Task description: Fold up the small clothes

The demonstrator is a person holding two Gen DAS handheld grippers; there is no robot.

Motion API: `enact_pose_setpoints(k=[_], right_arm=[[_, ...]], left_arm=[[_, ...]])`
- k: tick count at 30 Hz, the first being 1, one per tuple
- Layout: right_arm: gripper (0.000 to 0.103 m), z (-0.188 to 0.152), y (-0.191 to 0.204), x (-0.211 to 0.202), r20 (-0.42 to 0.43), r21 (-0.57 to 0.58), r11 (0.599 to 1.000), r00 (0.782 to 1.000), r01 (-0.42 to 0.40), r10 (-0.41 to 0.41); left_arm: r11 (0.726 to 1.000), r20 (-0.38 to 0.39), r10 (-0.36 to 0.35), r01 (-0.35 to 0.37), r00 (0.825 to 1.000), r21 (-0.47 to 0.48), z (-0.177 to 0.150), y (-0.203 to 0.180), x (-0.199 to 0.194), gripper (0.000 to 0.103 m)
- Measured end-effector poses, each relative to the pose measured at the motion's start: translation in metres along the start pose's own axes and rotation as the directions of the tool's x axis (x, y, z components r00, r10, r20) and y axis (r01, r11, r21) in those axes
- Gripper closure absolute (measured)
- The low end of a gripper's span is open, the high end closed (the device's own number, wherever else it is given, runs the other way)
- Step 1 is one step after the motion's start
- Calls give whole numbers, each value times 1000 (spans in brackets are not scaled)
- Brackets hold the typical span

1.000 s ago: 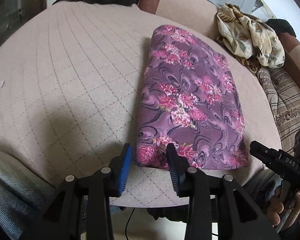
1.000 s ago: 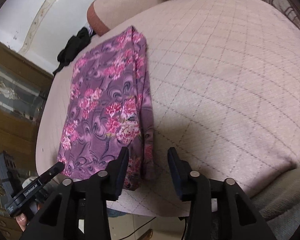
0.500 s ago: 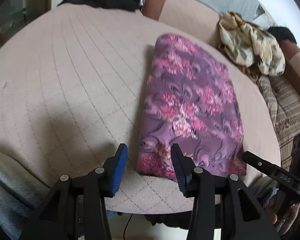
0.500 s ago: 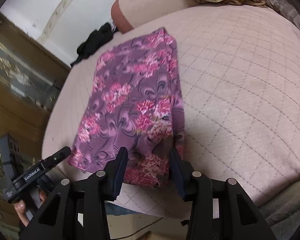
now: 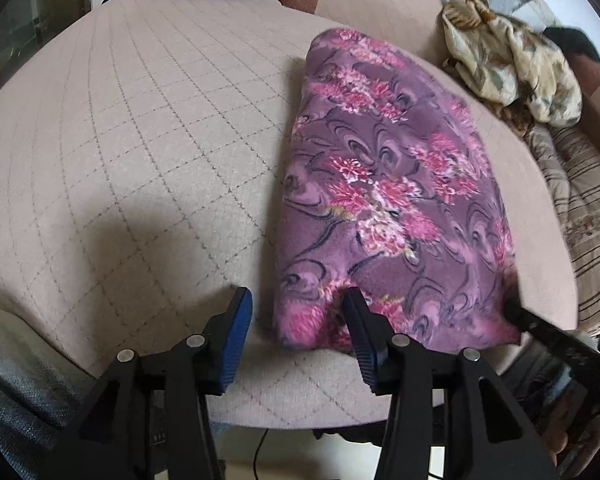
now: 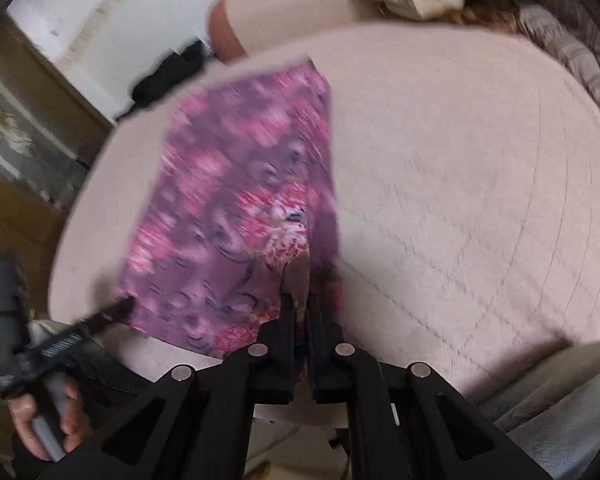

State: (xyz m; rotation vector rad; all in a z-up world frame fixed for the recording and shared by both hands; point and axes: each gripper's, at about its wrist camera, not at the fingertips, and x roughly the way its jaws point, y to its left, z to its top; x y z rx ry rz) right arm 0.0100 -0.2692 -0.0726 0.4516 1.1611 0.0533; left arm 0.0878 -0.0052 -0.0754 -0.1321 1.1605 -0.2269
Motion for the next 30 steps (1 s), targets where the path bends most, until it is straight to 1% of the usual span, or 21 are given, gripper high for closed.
enact_pose_setpoints(k=[1,2,4,7,8,9,11,13,14,16,18,20,21,23,25,26,27,28,29,30], right_arm=[[99,2,-2,5,-6,13,1000,1000,-7,7],[99,5,0,3,7,9,1000,1000,-1,1],[99,4,3,0,22,-6,1000,999,28,-28],[99,2,12,1,38,-48,996,996,77,-75],[99,2,13,2,39,-56,995,996,88,-86],[99,3,14,2,42,-59,994,995,90,-88],[97,3,13,0,41,-55,996,997,74,-72],[91,1,11,-4,36,-35,999,999,40,-39],[83,0,9,-8,39,-20,1000,999,23,-23],[57,-3,8,-26,83,3,1000,996,28,-28],[45,-7,14,-46,132,16,998,990,55,-57],[44,-7,23,-67,139,34,998,989,49,-53],[44,-6,28,-76,142,39,998,988,49,-54],[41,0,42,-100,177,41,996,980,85,-91],[26,1,53,-123,221,75,986,962,146,-159],[23,1,57,-130,221,101,984,961,148,-168],[22,1,60,-135,206,126,983,966,133,-157],[22,2,65,-139,195,145,983,971,110,-138],[22,1,70,-143,199,147,984,971,102,-130],[22,1,77,-145,205,137,984,969,112,-139]], left_arm=[[1000,5,9,-9,1000,10,1,-2,-1,55],[1000,9,10,-11,1000,17,1,-2,-2,55],[1000,14,0,0,1000,17,0,0,-6,54],[999,36,-46,47,998,-26,2,8,-15,52],[997,44,-60,62,997,-38,2,10,-19,48],[995,53,-79,81,995,-49,2,13,-23,42],[994,65,-95,99,993,-52,2,14,-29,38],[994,66,-95,98,993,-43,1,11,-31,38],[994,64,-103,105,993,-39,-1,11,-33,38],[991,69,-129,132,989,-32,-2,10,-39,38],[990,91,-140,142,986,-12,-3,7,-47,37],[991,113,-135,136,984,0,-4,4,-54,37],[989,124,-147,148,981,0,-4,5,-59,36],[984,136,-178,180,975,-2,-5,6,-68,36],[983,167,-184,184,969,11,-8,7,-78,32],[985,192,-170,170,966,17,-11,8,-84,27],[987,206,-157,157,966,18,-13,10,-87,25],[987,201,-158,157,967,17,-14,11,-87,25],[986,193,-163,163,968,16,-14,12,-87,25],[986,186,-168,169,968,12,-14,13,-86,25]])
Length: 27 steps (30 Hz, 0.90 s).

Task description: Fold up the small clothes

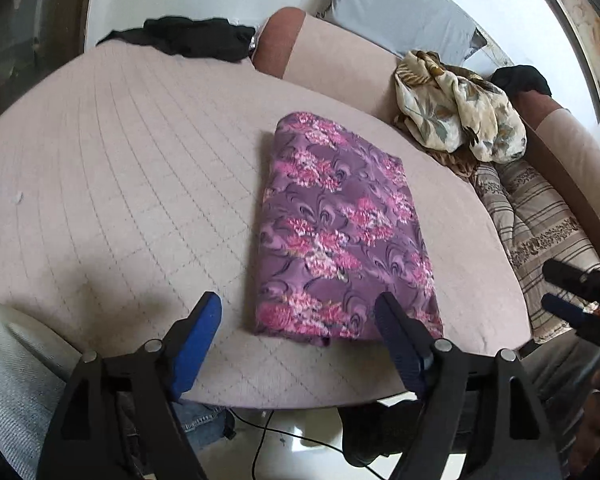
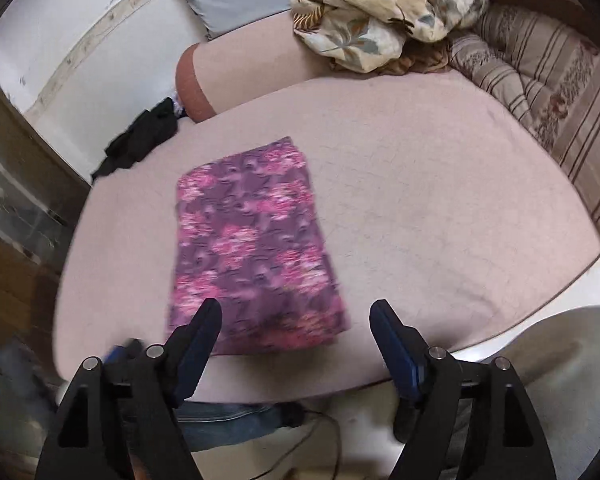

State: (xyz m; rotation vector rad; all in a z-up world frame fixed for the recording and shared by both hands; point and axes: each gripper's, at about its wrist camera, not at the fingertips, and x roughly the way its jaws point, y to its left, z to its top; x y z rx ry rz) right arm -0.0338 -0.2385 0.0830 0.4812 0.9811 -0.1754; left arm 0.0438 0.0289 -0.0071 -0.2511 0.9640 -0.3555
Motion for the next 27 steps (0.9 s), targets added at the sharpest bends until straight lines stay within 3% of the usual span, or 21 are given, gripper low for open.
enact_pose_setpoints(k=[3,8,10,12,16,18,22,27], right_arm=[[21,-9,20,-11,23,-48,998,999,30,-29],[15,-16,35,4,103,-199,979,993,-45,66],[12,-21,32,28,97,-228,974,995,5,18],[14,-20,24,49,37,-206,978,999,-31,39],[14,-12,3,64,-2,-87,985,989,-148,148],[14,-10,-11,71,-8,-20,986,986,-168,168],[14,-6,-41,81,-20,130,957,964,-259,263],[14,-3,-52,87,-27,135,952,959,-276,282]], left_arm=[[1000,5,6,-6,1000,-10,1,2,0,25],[999,-2,48,-48,999,0,-4,5,5,25],[998,5,64,-64,998,7,-4,4,7,25],[997,16,71,-71,997,1,-2,4,8,25],[994,42,100,-101,994,28,-3,-1,11,25],[991,71,122,-125,990,42,-5,-4,9,25],[983,114,168,-175,979,61,-7,-11,5,25],[967,126,243,-250,962,40,-3,-24,-10,25]])
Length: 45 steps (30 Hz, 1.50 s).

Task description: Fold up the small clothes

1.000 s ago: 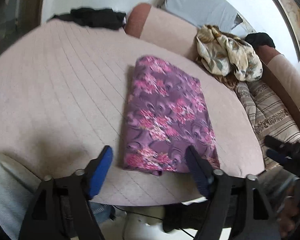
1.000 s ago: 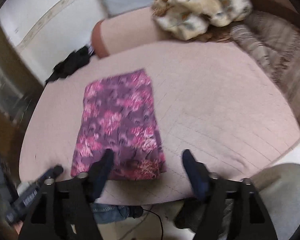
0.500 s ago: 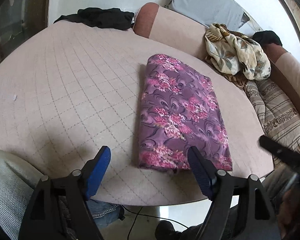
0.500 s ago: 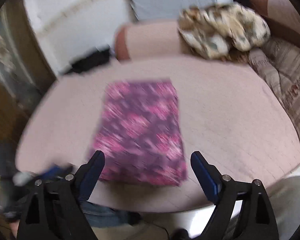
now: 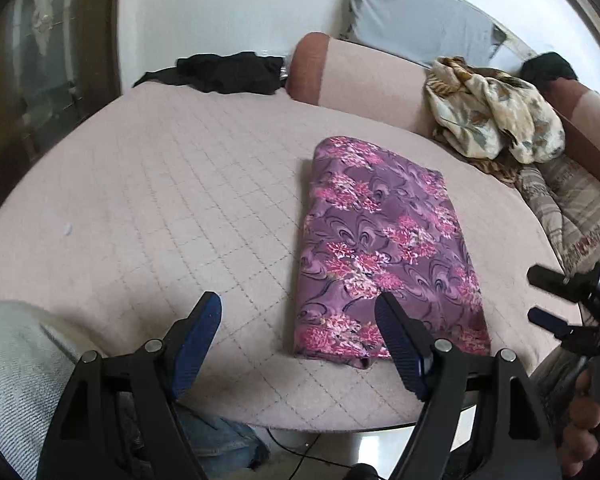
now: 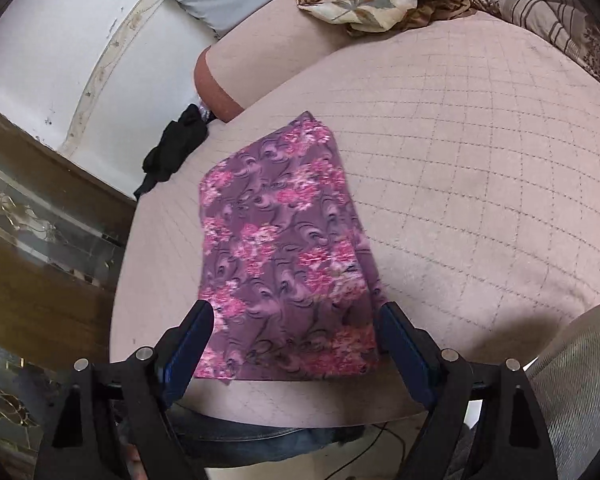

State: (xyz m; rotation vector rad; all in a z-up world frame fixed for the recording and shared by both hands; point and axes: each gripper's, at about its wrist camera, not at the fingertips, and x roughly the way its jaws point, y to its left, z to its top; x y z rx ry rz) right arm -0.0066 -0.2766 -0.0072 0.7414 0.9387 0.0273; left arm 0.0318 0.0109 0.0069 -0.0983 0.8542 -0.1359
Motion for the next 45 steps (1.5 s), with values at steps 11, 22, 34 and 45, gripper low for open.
enact_pose_setpoints(k=[11,22,34,45], right_arm=[[14,8,-11,-25,22,4,993,993,-117,116],[14,8,-6,-37,30,-17,989,989,-148,148],[13,13,3,-26,36,-73,995,996,-73,75],[13,152,2,76,-107,-156,987,994,-39,22]], left_arm=[[991,-4,-108,107,994,-85,19,-43,-79,25],[997,3,-72,72,997,-35,17,-36,-71,19],[995,-37,-74,71,997,-66,33,-5,-30,19],[997,-210,-70,72,975,-2,127,-25,142,19]])
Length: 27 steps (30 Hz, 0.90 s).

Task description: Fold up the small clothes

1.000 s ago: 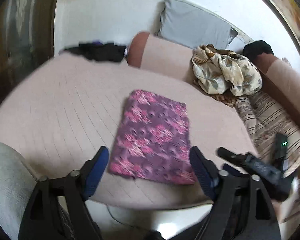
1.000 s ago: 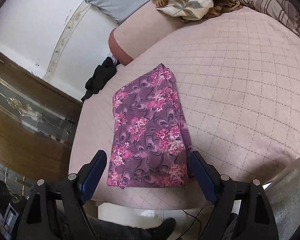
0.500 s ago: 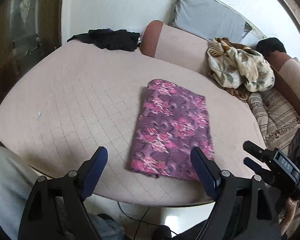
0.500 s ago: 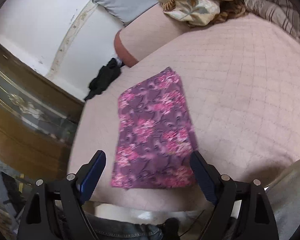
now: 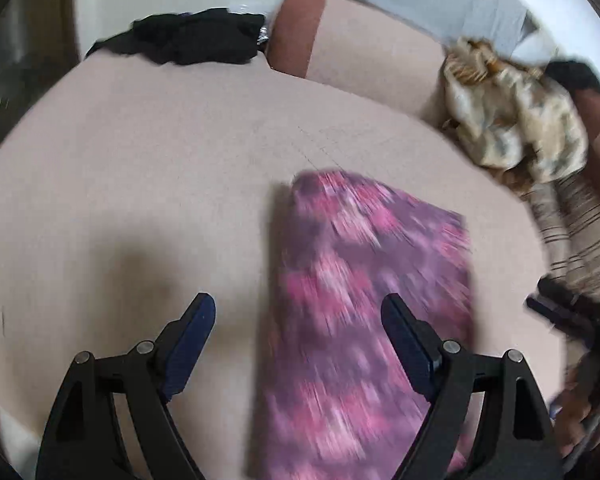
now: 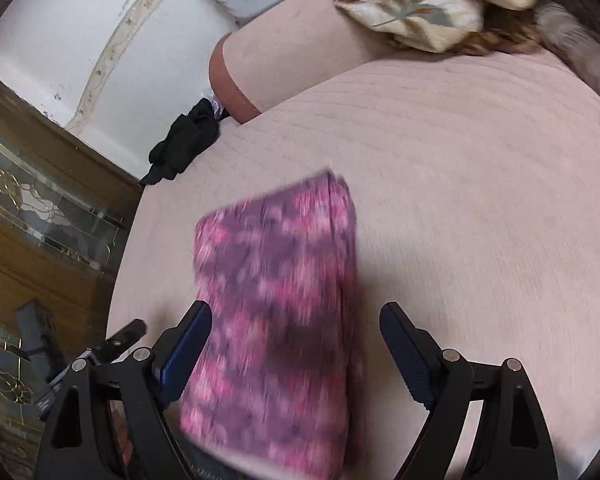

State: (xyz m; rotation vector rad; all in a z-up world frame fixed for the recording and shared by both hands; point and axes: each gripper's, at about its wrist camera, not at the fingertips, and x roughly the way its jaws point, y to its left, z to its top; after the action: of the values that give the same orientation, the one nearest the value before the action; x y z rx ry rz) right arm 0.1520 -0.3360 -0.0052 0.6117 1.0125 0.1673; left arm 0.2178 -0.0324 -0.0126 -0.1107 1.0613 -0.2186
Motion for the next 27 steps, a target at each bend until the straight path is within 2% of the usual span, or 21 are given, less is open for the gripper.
enact_pose_setpoints(k=[3,5,6,7,8,9,10,11,14,16,18,20,23,24,25,27], right_arm=[[13,43,-18,62,-52,21,1000,998,22,-21],[17,51,-31,98,-93,54,998,996,13,-8],[31,49,-37,113,-114,66,998,993,-20,27],[60,45,-40,122,-132,71,996,989,-54,63],[63,43,-41,128,-137,67,996,988,-58,67],[64,44,-40,127,-130,47,997,989,-64,70],[71,47,-39,125,-129,31,997,989,-72,75],[74,49,-39,123,-127,28,996,988,-88,91],[77,46,-40,124,-114,20,995,989,-95,97],[79,44,-41,124,-104,39,993,988,-107,111],[80,45,-35,120,-86,28,994,990,-105,107],[81,49,-26,106,-42,-4,993,992,-119,119],[82,62,-13,85,60,-38,987,986,-153,156],[81,66,-11,89,67,-43,988,987,-145,148],[79,67,-11,98,59,-51,991,991,-120,123],[73,62,-20,131,-14,-13,1000,1000,-10,10]], left_arm=[[999,-61,-34,34,998,-5,33,-9,57,19],[998,-124,-52,48,991,-34,41,-5,91,19],[995,-115,-94,88,989,-56,40,-2,96,19],[991,-88,-120,115,989,-63,39,0,96,19],[991,-73,-129,126,989,-51,38,-1,95,26],[989,-75,-146,142,987,-50,37,-2,94,41],[980,-97,-189,182,977,-79,38,-3,91,51],[979,-101,-189,180,977,-97,39,-5,88,52],[985,-85,-163,157,983,-78,38,-10,86,58],[981,-72,-172,164,982,-104,35,-7,86,64],[982,-50,-171,166,984,-92,37,-9,78,72],[983,13,-162,163,987,-87,42,-12,62,73],[978,125,-179,191,976,-89,56,-6,47,70],[975,128,-178,192,976,-108,58,-3,52,65],[974,115,-166,181,979,-134,59,1,60,64],[980,91,-87,102,992,-169,54,11,78,62]])
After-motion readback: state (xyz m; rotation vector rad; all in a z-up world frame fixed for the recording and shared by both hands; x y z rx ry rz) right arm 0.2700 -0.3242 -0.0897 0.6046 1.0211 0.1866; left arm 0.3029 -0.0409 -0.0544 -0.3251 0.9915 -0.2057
